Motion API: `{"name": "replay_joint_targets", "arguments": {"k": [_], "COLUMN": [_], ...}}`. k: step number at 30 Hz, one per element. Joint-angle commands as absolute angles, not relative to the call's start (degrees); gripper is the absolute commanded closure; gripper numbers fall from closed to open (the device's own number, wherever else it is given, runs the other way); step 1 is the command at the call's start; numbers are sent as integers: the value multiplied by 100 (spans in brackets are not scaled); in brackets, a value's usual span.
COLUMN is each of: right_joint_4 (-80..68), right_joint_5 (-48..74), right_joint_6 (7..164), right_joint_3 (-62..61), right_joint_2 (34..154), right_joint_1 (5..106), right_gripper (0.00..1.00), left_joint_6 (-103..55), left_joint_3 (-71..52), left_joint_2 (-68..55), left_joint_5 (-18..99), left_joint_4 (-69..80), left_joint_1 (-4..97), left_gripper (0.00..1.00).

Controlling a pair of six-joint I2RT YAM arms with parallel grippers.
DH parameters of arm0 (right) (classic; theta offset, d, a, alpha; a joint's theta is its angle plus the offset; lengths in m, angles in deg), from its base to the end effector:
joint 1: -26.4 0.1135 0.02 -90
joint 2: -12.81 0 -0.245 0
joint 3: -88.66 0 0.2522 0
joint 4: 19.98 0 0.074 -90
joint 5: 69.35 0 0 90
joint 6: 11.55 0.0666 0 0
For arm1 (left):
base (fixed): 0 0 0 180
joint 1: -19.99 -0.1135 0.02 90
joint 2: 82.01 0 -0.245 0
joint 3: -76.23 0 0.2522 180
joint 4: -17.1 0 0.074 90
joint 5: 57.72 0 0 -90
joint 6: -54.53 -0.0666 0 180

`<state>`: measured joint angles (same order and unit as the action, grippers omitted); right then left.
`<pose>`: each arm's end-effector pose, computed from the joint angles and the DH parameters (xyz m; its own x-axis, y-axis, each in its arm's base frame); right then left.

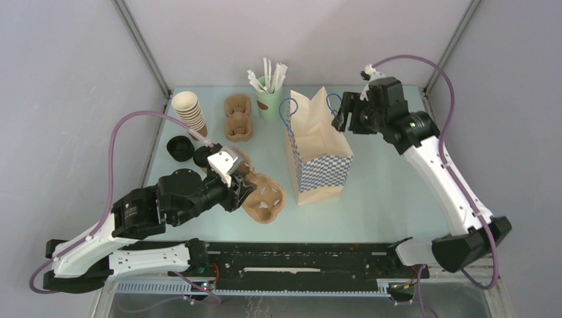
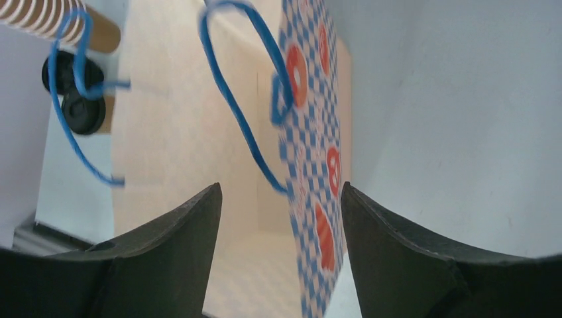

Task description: Pack the takeout coffee

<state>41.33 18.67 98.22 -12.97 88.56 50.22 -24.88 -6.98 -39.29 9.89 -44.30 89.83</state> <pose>0.2746 0.1237 0.3796 -0.6443 0.0851 -0.7600 -0.2247 0.9289 0.2945 0.0784 -0.1400 0.3951 -0.2579 0.2094 -0.9432 0.7100 0.7031 -0.0380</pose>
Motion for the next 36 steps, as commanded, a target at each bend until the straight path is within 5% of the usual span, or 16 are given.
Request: {"name": "replay_joint_targets", "arguments": {"k": [1,11,16,25,36], "right_joint_4": [3702,4551,4448,4180,3787], "right_joint_5": [2881,5322,5769,4702,2706], "right_joint_6": [9633,9388,9002,8142,7998], "right_joint_3": [-2066,-3360,-3452,-3620,-3145], "right_joint_2": [9442,10627,10712,10297,9323], "right_joint_1": [5475,6403,6644,6885,6964], "right_gripper": [26,40,73,100,100], "left_joint_6": [-2359,-2903,-3144,-3519,-4020], "left_joint_3": [-1093,-1695,-1925,-2498,-3342], "left_joint_2": [-3848,-3399,-3220,-2806,-2139], "left_joint_5": [1029,942,843,792,1184], "left_joint_4": [-4560,-4697,-4656,-4446,-4143], "left_joint_1": [9003,9003,8999,8995,8755], "left_gripper": [62,62,62,63,64]}}
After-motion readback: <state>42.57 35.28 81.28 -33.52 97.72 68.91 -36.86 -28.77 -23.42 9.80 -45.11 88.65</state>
